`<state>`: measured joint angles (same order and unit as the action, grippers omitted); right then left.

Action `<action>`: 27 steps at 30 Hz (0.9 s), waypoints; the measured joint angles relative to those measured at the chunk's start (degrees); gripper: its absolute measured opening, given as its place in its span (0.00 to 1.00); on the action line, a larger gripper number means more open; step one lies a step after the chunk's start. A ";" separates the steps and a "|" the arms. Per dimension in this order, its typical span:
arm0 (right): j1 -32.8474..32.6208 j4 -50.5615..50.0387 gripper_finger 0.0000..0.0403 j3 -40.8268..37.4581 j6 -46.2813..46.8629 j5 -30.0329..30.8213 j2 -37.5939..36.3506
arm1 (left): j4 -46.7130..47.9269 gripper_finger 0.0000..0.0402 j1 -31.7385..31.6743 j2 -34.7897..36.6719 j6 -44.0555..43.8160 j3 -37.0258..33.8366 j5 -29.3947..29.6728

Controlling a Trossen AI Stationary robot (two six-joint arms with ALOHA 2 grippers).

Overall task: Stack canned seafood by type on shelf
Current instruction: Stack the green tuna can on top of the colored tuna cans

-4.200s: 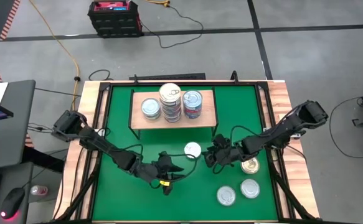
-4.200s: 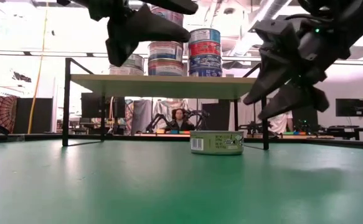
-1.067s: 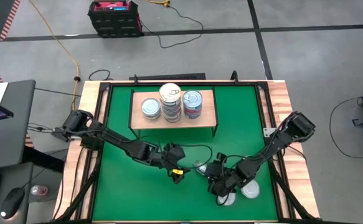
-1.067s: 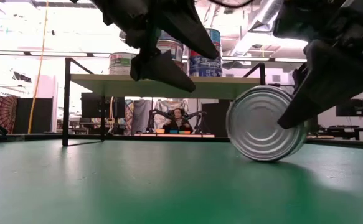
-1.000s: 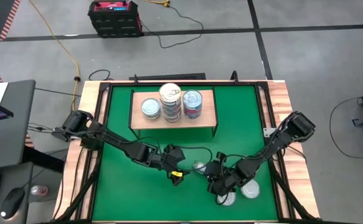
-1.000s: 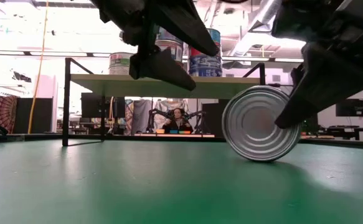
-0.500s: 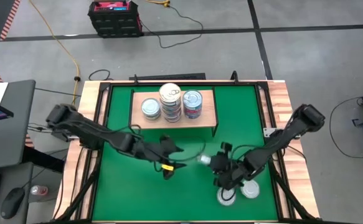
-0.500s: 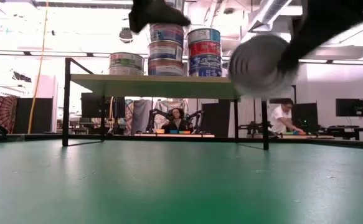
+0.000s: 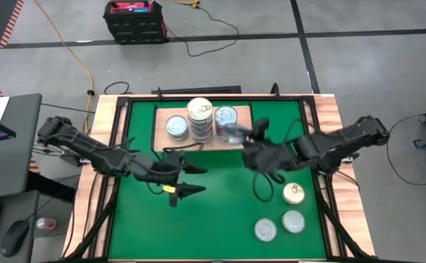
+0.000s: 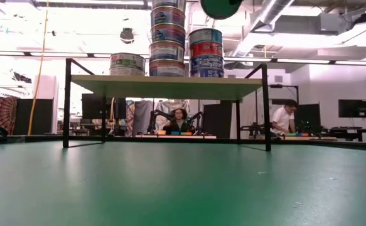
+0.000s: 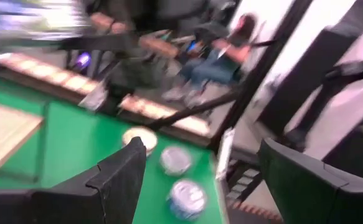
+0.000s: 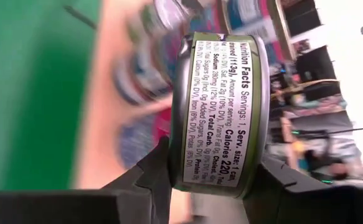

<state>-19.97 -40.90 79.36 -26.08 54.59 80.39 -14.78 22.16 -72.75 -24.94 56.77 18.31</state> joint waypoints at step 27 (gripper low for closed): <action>16.86 3.74 0.60 3.62 -23.76 -20.28 0.67 | -9.71 0.73 2.90 10.58 3.11 -9.89 8.19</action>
<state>-3.11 -37.16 82.98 -49.84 34.31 81.06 -24.49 25.06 -62.17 -21.83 46.87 26.50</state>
